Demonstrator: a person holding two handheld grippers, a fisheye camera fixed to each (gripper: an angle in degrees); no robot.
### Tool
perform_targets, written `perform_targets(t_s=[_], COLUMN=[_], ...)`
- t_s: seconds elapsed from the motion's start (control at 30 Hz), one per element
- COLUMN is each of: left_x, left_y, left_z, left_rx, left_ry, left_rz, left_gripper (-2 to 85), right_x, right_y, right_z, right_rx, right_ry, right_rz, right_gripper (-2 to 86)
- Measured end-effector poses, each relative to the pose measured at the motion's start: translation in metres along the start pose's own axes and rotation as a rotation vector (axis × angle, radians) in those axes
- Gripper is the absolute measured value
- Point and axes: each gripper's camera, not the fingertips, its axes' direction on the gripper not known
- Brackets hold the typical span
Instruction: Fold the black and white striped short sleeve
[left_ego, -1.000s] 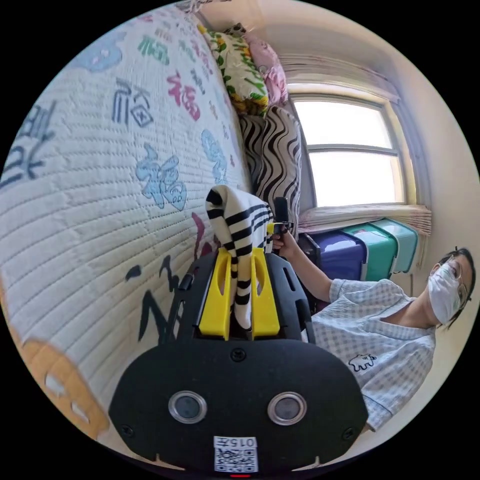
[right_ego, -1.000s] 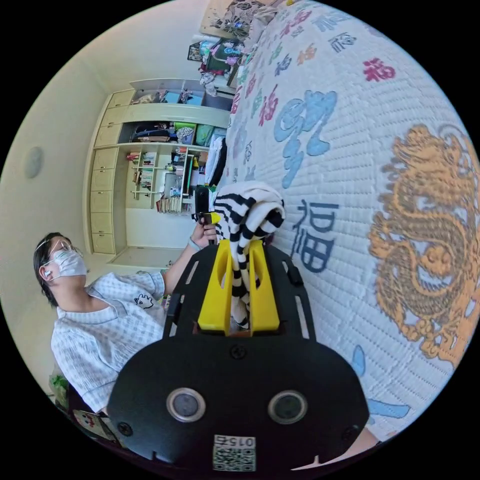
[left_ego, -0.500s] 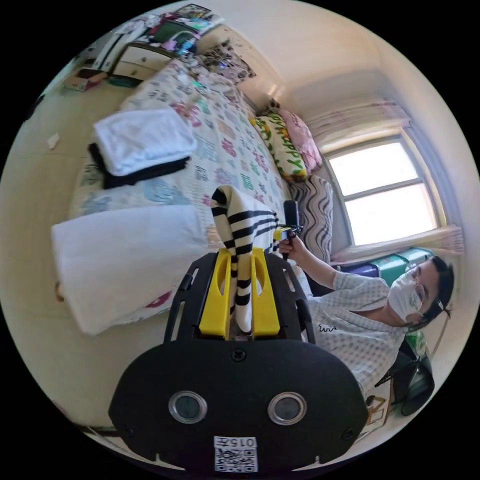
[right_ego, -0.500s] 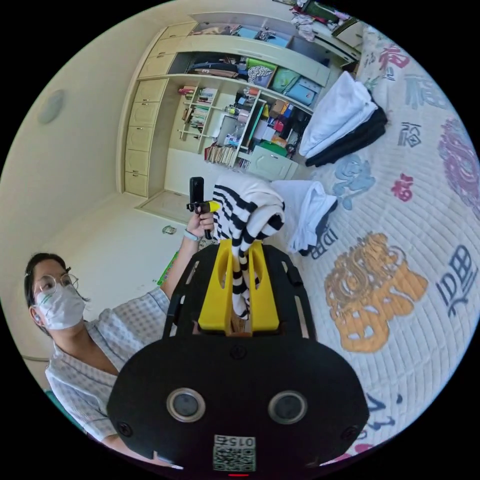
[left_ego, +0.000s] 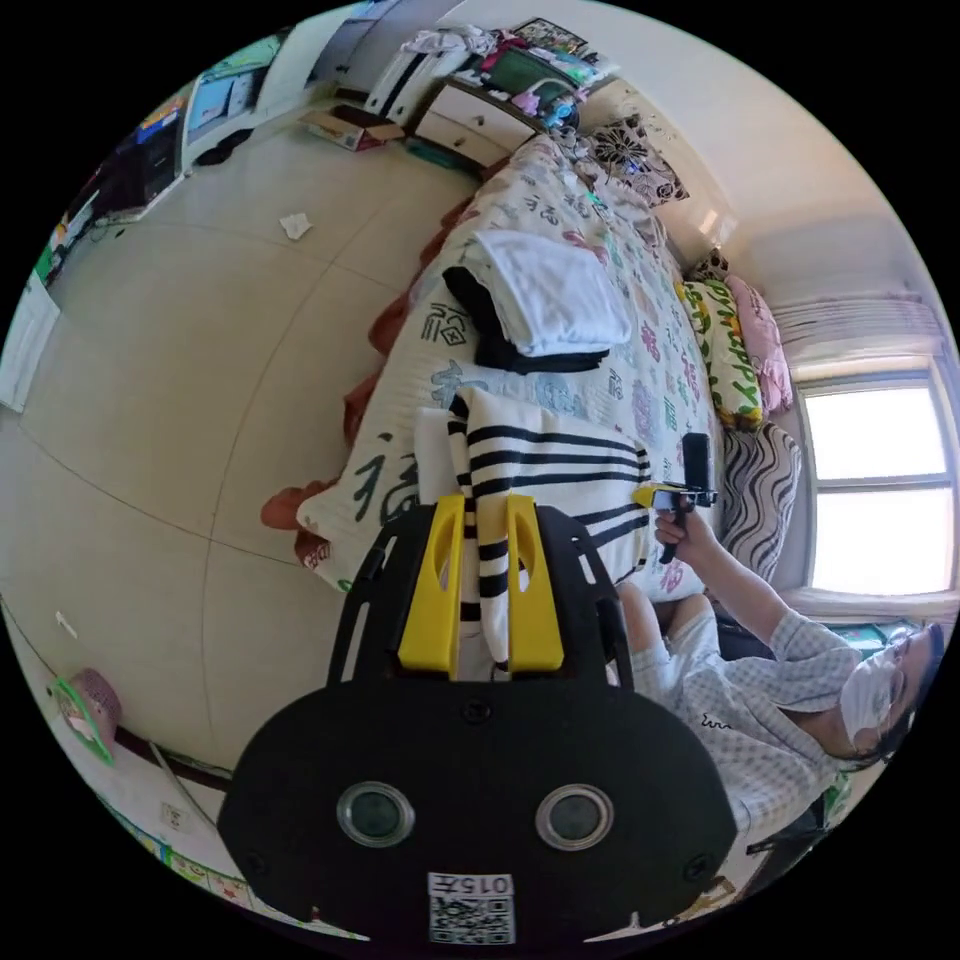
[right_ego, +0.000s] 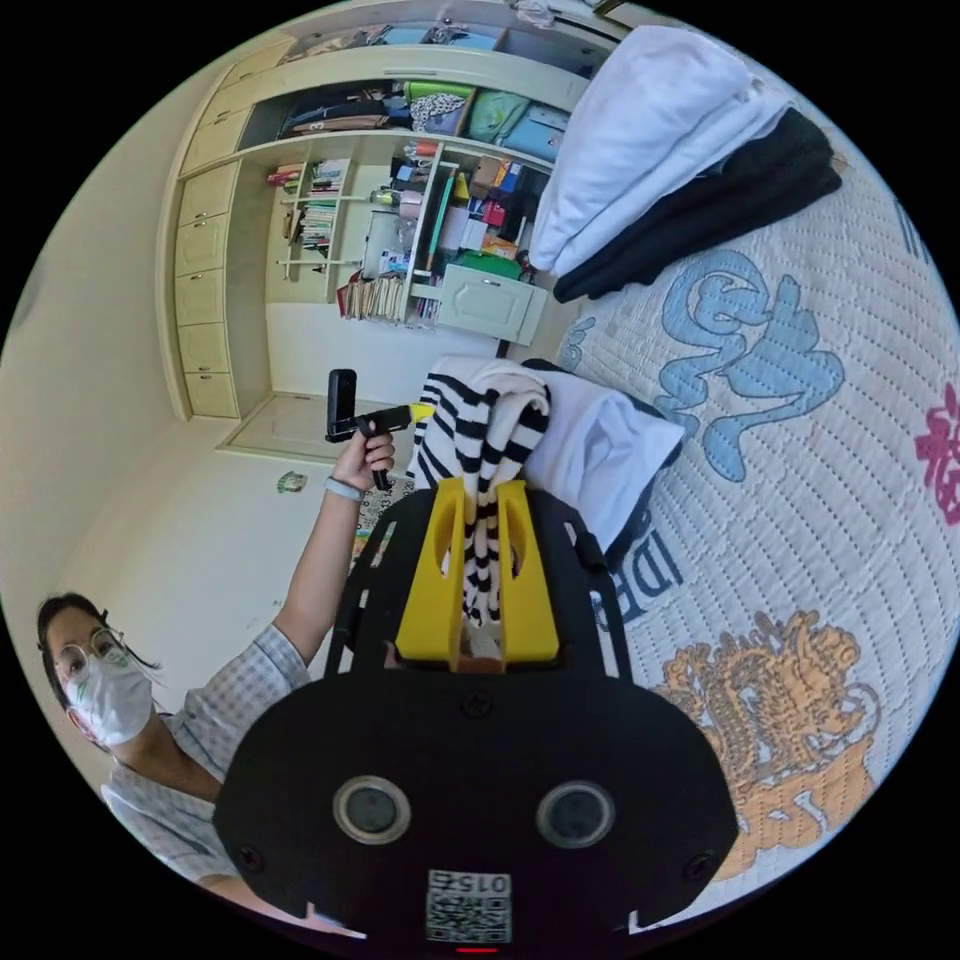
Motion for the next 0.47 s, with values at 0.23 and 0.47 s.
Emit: perform_targets(t_s=[0.23, 0.47], left_x=[0.184, 0.380], left_y=[-0.019, -0.164], left_z=[-0.001, 0.219], left_rx=[0.295, 0.162], left_ry=[-0.428, -0.744], left_rz=[0.271, 0.511], left_gripper=[7.2, 12.0], right_x=[-0.011, -0.045], right_y=[-0.009, -0.052], right_z=[-0.117, -0.159], right_rx=[0.159, 0.156], right_ry=[0.313, 0.462], right_rz=[-0.115, -0.234], right_gripper=[3.6, 7.5])
